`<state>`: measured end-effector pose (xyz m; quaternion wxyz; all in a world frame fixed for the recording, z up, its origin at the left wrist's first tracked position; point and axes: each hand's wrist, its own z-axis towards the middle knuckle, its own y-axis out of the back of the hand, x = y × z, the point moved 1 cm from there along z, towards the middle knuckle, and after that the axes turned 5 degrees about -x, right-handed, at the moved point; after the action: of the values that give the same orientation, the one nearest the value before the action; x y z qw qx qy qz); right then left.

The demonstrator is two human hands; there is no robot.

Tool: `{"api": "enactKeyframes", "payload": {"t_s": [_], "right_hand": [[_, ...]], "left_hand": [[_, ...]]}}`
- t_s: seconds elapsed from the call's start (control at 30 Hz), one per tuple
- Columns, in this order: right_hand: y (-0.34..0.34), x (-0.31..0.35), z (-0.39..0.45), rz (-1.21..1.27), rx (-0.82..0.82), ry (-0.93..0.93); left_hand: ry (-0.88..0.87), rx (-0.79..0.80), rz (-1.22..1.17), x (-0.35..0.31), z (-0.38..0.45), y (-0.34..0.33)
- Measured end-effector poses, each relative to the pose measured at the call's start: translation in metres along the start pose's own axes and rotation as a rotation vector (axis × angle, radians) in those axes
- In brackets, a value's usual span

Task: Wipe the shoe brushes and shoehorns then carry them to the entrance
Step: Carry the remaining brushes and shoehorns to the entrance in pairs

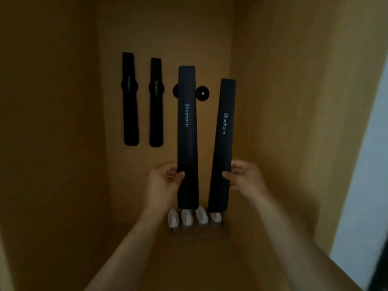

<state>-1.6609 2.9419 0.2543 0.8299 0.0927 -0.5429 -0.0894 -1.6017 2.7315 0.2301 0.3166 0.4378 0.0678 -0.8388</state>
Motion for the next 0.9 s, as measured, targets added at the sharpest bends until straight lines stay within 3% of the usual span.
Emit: {"api": "enactKeyframes", "payload": {"t_s": [0.4,0.9], "right_hand": [[-0.041,-0.046,0.149,0.106,-0.078,-0.097],[-0.068,-0.045,0.253,0.171,-0.012,-0.131]], "left_hand": [[-0.047,-0.139,0.105,0.066,0.107,-0.037],[-0.066,-0.235,0.308,0.056,0.214,-0.07]]}}
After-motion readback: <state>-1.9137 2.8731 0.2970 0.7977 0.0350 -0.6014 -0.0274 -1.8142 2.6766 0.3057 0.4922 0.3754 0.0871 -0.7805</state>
